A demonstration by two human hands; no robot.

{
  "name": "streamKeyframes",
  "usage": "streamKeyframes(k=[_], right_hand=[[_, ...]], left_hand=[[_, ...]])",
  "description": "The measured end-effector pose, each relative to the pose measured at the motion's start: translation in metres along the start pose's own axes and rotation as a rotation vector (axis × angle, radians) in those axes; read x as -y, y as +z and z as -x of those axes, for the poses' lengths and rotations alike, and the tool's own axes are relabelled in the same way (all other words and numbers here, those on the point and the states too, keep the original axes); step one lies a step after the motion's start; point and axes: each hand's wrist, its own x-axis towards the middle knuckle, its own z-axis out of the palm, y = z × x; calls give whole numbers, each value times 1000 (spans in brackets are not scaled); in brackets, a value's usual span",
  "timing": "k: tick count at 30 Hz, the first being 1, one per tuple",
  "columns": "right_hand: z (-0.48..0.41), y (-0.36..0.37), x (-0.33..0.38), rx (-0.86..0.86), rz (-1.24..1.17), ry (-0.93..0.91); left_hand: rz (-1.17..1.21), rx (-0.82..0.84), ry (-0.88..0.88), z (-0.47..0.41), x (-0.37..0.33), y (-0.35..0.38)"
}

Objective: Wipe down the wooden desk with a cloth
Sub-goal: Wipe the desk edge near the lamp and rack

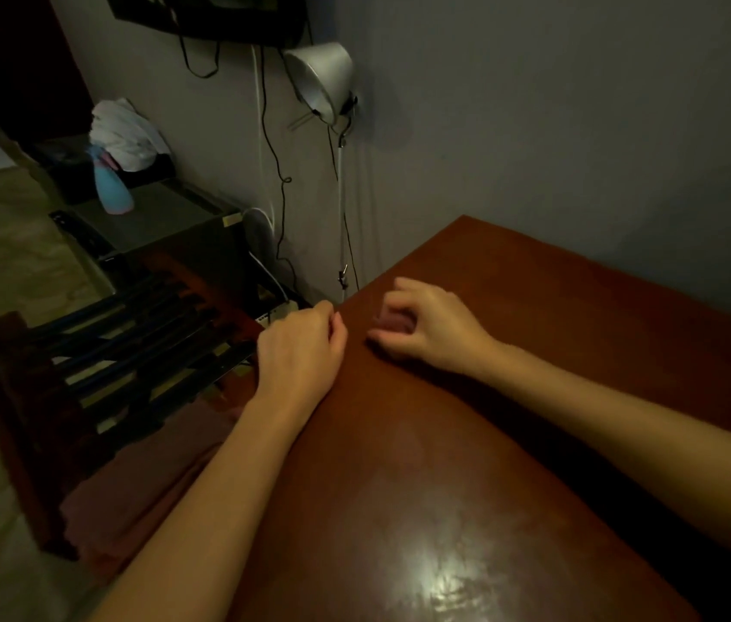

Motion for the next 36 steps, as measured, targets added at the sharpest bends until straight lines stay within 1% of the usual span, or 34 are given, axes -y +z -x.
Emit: streamKeyframes(k=[2, 4, 6, 8, 10, 12, 13, 14, 16, 18, 19, 21, 23, 24, 25, 26, 28, 29, 31, 32, 34, 35, 36], right_hand=[[1, -13, -23, -34, 44, 60], [-20, -23, -43, -121, 68, 206], [-46, -15, -39, -184, 77, 241], [-56, 2, -12, -148, 38, 163], [-40, 12, 11, -40, -14, -21], [-24, 4, 2, 60, -12, -113], [-25, -4, -11, 71, 10, -97], [-29, -12, -24, 54, 37, -41], [-47, -18, -41, -45, 62, 111], [-65, -5, -31, -146, 59, 172], [-68, 6, -17, -163, 39, 159], [-56, 22, 9, -103, -15, 16], [-32, 18, 10, -5, -40, -112], [-26, 9, -1, 19, -22, -120], [-25, 0, -17, 31, 18, -80], [-29, -9, -34, 12, 57, -1], [-48, -18, -62, -107, 73, 212], [-58, -16, -64, -160, 69, 272], [-69, -2, -43, -224, 69, 290], [-65, 7, -28, -222, 43, 244], [-35, 17, -7, -169, -6, 56], [-15, 16, -6, -136, -15, -25], [-1, 10, -15, -120, 10, -66]], left_hand=[[8, 3, -7, 1, -1, 1], [29, 11, -9, 2, -3, 0], [37, 23, -14, 2, -4, -2], [30, 26, -19, 1, -3, -2], [26, 13, -19, 1, -2, -2], [36, 11, -22, 0, -1, -1], [47, 16, -29, 0, 0, 0], [60, 23, -30, -1, 0, 1], [73, 29, -35, 0, -1, 2], [64, 37, -38, 0, -3, 1], [60, 38, -42, 0, -2, 0], [54, 38, -43, 1, -1, -1], [51, 34, -36, 0, 0, -2], [52, 33, -32, 0, 1, -3], [57, 34, -28, 0, 1, -3], [67, 37, -23, 0, 0, -4], [86, 44, -16, 1, -3, -4], [95, 45, -17, 1, -4, -5], [95, 44, -33, 1, -2, -4], [87, 42, -38, 1, 0, -3], [65, 38, -26, 1, 1, -1], [56, 33, -15, 1, 1, -1], [51, 26, -8, 1, 1, -2]])
